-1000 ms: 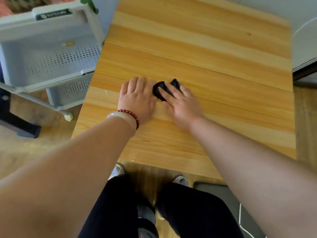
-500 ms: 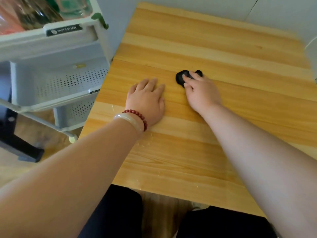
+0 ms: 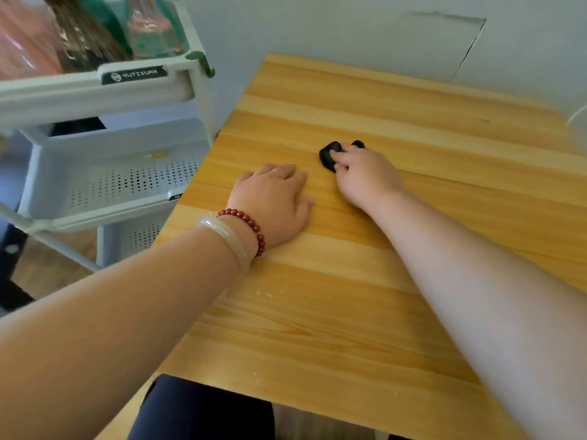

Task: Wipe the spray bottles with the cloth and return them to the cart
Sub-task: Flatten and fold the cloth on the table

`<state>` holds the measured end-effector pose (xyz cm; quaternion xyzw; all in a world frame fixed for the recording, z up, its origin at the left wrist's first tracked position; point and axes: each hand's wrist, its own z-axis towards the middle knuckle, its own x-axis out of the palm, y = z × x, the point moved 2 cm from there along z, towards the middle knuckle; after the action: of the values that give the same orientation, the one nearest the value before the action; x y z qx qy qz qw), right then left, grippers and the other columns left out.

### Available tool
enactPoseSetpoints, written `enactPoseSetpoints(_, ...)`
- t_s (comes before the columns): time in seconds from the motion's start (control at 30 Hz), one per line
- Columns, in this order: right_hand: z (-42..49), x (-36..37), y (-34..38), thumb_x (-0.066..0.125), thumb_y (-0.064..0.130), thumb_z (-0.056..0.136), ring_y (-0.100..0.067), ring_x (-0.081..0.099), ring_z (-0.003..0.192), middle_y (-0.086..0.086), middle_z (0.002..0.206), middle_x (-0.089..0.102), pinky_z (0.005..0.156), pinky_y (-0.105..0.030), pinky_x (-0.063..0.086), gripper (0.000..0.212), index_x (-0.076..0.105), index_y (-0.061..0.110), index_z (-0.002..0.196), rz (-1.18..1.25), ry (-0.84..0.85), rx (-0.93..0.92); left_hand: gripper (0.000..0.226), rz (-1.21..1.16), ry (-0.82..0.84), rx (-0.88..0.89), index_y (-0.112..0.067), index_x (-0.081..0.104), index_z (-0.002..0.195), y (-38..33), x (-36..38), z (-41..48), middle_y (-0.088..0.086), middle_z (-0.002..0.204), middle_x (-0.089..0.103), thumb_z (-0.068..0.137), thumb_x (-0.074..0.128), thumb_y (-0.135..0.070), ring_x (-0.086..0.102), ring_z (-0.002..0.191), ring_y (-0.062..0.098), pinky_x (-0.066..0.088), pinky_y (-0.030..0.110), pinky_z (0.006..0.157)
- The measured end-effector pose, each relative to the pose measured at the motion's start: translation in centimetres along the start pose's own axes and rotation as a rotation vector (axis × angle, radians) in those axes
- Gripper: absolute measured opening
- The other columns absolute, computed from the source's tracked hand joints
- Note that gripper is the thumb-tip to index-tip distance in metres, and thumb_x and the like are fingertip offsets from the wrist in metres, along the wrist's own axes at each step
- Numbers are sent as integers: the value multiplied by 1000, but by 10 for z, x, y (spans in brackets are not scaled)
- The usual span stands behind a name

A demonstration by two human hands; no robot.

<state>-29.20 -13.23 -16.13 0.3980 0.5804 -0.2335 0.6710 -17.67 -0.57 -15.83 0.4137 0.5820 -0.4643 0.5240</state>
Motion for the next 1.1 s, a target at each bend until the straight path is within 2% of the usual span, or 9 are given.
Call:
enactPoseSetpoints(0.17,-28,8,23,44,18,102,-20,33,144,6,156,36,113,-31,31,42,52,28,141,60,24,-285,59,-23,9,4,-23,33,151,3,0,-3,-1,161,25,100,31,-53,22,148,19,24,40,116)
enactPoseSetpoints(0.27,-14,-1,7,39,18,104,-19,30,146,6,158,33,113,-27,27,42,51,30,142,28,42,-185,61,-32,81,5,-24,23,155,4,-5,-7,-3,163,18,101,30,-52,17,149,19,22,40,117)
enactPoseSetpoints(0.4,-8,-4,2,34,18,104,-21,27,147,5,159,31,115,-29,26,44,48,32,144,-7,1,-17,58,-81,89,-37,-24,25,155,17,-13,-11,-4,163,19,102,32,-47,19,149,21,25,41,117)
enactPoseSetpoints(0.6,-38,11,44,43,14,102,-17,33,144,7,154,40,112,-25,28,41,56,31,137,65,57,-333,59,-16,79,-69,-24,21,156,43,-10,-28,-3,164,16,103,28,-49,16,150,20,18,40,120)
enactPoseSetpoints(0.73,-20,1,19,32,18,105,-20,26,147,7,160,29,114,-30,26,45,47,35,144,45,29,-42,61,2,155,-47,-25,9,157,46,-10,-37,-4,165,3,104,22,-51,6,152,17,10,42,121)
enactPoseSetpoints(0.8,-23,3,31,30,17,105,-21,24,148,7,161,27,115,-32,27,47,45,35,145,17,14,-11,61,2,171,-49,-25,6,157,49,-9,-39,-4,165,0,104,21,-51,2,152,16,8,41,122)
enactPoseSetpoints(0.97,-50,20,78,41,11,101,-19,33,144,5,156,37,112,-25,28,44,54,29,139,78,96,-377,66,-31,127,-60,-21,8,157,56,-6,-41,-1,166,1,102,26,-52,0,152,16,8,40,123)
enactPoseSetpoints(1.03,-41,13,65,39,12,102,-20,32,145,3,157,36,113,-24,24,44,54,29,139,70,91,-318,71,-28,136,-87,-19,7,157,64,-7,-45,0,166,-2,101,26,-57,-2,152,18,8,42,124)
enactPoseSetpoints(1.1,-27,5,46,32,14,104,-21,27,147,4,160,29,115,-29,24,47,48,33,144,44,71,-125,75,-18,168,-106,-18,5,157,72,-6,-50,1,165,-5,99,24,-61,-4,152,18,8,43,124)
